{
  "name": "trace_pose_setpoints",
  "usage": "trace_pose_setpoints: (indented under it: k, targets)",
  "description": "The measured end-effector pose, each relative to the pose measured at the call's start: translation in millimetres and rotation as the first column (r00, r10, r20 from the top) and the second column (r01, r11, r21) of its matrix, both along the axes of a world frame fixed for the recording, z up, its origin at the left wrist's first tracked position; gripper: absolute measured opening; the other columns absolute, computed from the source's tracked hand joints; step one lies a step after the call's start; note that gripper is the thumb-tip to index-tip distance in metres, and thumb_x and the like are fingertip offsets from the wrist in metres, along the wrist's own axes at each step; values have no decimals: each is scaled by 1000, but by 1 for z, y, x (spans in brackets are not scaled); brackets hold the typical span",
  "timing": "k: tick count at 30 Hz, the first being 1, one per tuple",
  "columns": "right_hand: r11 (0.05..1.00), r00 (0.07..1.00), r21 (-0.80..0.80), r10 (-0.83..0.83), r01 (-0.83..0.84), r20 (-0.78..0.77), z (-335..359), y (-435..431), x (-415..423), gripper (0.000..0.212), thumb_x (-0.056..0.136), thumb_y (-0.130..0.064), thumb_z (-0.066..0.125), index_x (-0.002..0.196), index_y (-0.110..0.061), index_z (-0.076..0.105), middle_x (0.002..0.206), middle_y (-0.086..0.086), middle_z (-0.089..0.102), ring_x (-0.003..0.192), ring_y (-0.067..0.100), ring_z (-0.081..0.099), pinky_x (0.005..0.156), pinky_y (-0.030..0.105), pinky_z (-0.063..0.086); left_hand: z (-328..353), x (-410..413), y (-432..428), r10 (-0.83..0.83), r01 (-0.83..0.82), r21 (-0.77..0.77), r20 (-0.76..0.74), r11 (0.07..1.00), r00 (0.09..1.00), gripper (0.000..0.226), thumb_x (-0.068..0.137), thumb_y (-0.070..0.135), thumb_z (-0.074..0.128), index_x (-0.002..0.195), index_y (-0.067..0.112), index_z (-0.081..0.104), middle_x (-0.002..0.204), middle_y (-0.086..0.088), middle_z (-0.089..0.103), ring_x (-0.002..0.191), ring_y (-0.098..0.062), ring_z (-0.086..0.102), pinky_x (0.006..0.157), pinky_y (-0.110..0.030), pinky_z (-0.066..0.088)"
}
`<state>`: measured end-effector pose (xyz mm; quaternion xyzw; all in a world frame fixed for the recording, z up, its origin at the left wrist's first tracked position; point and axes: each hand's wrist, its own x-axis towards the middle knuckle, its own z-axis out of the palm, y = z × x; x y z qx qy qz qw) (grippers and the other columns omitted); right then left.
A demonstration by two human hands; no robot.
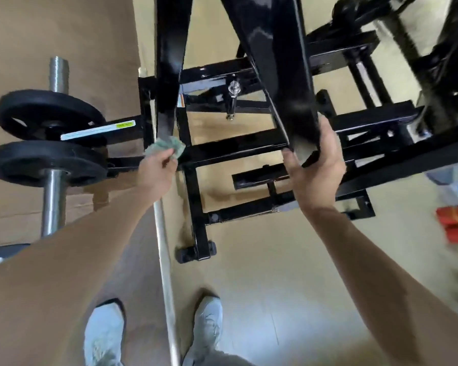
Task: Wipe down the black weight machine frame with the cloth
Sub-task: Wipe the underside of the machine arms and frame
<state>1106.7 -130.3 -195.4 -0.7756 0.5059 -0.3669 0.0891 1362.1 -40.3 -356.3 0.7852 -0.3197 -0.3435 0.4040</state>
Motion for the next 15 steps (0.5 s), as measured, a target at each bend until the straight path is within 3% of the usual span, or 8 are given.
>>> trace_pose_setpoints:
  k: [2,4,6,10,12,15]
  targets:
    - [999,999,-8,-41,41,21,-11,2,4,70,78,-8,79,142,-9,51,130,3,61,125,17,56,108,29,45,-27,-11,-18,-54,54,24,1,998,999,38,102,14,58,140,8,59,137,-7,60,124,-25,57,104,-24,37]
    - [995,993,-23,-90,93,82,-15,0,10,68,78,-8,78,140,-12,52,127,1,60,123,18,56,105,35,48,-40,-27,-34,-132,132,6,32,991,991,41,101,12,59,141,4,57,149,-11,51,134,-30,52,114,-32,36]
    - [987,979,-49,-142,150,144,-18,-1,15,64,79,-11,79,138,-12,54,124,3,60,118,18,58,102,30,49,-43,-39,-42,-192,199,-39,126,979,973,42,99,11,61,140,6,58,153,-13,47,138,-35,47,116,-44,39]
    - [968,965,-126,-195,218,176,-26,-4,20,62,78,-11,82,134,-7,56,119,10,61,112,22,61,96,12,44,-38,-51,-51,-274,317,-164,243,934,931,40,98,7,62,137,8,62,153,-12,48,133,-34,52,114,-45,41]
    - [963,959,-133,-206,234,193,-31,-4,22,62,78,-13,82,134,-8,56,120,7,61,113,21,61,96,10,43,-43,-57,-55,-328,400,-208,308,893,893,41,97,6,64,137,10,62,151,-9,51,131,-37,53,114,-50,42]
    - [950,944,-152,-232,271,234,-38,-3,24,60,80,-15,82,133,-10,57,122,1,62,115,14,59,98,7,39,-41,-66,-71,-396,509,-238,395,827,829,44,95,6,66,139,13,61,150,-5,53,131,-35,49,114,-46,40]
